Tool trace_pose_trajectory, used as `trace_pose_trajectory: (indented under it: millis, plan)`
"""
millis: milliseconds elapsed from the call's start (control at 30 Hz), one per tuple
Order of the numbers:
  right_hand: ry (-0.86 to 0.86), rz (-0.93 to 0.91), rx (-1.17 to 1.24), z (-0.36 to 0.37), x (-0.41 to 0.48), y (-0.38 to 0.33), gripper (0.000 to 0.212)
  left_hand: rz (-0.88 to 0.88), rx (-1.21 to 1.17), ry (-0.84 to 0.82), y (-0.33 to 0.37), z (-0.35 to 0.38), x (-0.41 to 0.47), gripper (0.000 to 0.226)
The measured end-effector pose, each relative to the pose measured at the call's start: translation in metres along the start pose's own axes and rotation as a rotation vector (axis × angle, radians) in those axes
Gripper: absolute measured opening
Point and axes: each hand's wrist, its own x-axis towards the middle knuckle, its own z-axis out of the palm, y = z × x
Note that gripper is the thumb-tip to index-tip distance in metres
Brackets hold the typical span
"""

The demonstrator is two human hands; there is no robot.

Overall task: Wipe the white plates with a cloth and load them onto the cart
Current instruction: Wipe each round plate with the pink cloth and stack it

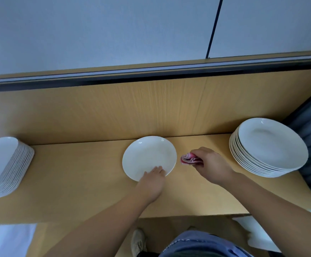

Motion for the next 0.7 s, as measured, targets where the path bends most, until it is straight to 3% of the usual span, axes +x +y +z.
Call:
trace_pose_trajectory:
  millis: [133, 267, 400, 567, 700]
  plan:
    - [0.048, -0.066, 0.005, -0.013, 0.008, -0.004, 0.022, -0.127, 0.014, 0.071, -0.011, -0.036, -0.009, 0.042]
    - [0.084, -0.109, 0.036, -0.028, 0.017, -0.012, 0.026, -0.181, 0.081, 0.182, -0.019, -0.069, -0.018, 0.014]
    - [0.12, -0.146, 0.081, -0.039, 0.025, -0.016, 0.03, -0.164, 0.028, 0.277, -0.015, -0.094, -0.029, 0.023]
    - [0.167, -0.183, 0.136, -0.05, 0.03, -0.016, 0.029, -0.244, -0.418, 0.385, -0.007, -0.102, -0.027, 0.027]
    - [0.155, -0.188, 0.136, -0.05, 0.031, -0.013, 0.029, -0.291, -0.559, 0.419, -0.006, -0.099, -0.023, 0.031]
